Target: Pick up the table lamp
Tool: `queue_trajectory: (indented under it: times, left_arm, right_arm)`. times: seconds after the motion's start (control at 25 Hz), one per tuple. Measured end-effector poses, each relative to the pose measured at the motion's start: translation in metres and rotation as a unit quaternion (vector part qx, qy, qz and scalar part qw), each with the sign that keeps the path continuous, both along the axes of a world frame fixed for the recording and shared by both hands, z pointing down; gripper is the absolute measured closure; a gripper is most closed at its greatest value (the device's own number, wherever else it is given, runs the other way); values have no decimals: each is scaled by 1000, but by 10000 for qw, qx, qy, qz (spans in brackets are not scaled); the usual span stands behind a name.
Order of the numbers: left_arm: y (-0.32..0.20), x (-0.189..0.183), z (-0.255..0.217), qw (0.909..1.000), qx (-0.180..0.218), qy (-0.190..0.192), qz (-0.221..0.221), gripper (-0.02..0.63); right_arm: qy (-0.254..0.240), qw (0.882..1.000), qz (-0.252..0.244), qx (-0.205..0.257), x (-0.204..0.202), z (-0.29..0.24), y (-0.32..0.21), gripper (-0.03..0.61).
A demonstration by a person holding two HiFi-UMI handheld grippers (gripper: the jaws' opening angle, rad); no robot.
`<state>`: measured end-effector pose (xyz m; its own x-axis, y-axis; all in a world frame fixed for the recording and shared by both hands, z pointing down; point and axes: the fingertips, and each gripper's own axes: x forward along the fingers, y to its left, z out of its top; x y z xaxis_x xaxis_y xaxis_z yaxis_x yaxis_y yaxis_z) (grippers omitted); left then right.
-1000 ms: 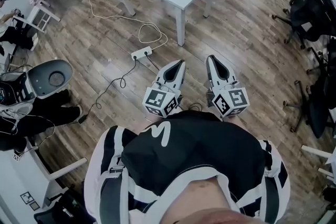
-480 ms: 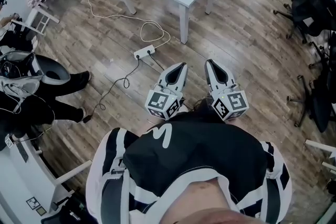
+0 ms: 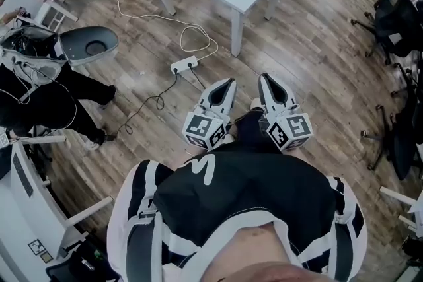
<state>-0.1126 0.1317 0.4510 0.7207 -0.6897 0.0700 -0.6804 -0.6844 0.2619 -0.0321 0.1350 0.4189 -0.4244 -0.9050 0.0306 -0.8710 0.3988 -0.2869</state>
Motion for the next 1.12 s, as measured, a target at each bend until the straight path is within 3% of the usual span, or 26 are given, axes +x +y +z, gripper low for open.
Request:
queue_trajectory:
  times: [0.24, 0.56, 1.12]
  left_arm:
    - [-45, 11, 0, 9997, 11, -102, -221, 609]
    - [-110, 57, -9, 9993, 145, -166, -304, 609]
    - [-184, 121, -8, 9979, 80, -156, -616, 609]
  right_arm:
    - [-76, 9997, -209, 36, 14, -2, -48, 549]
    - [-137, 9994, -283, 173, 60, -15, -121, 549]
    - [-137, 9981, -589, 132, 124, -14, -195, 549]
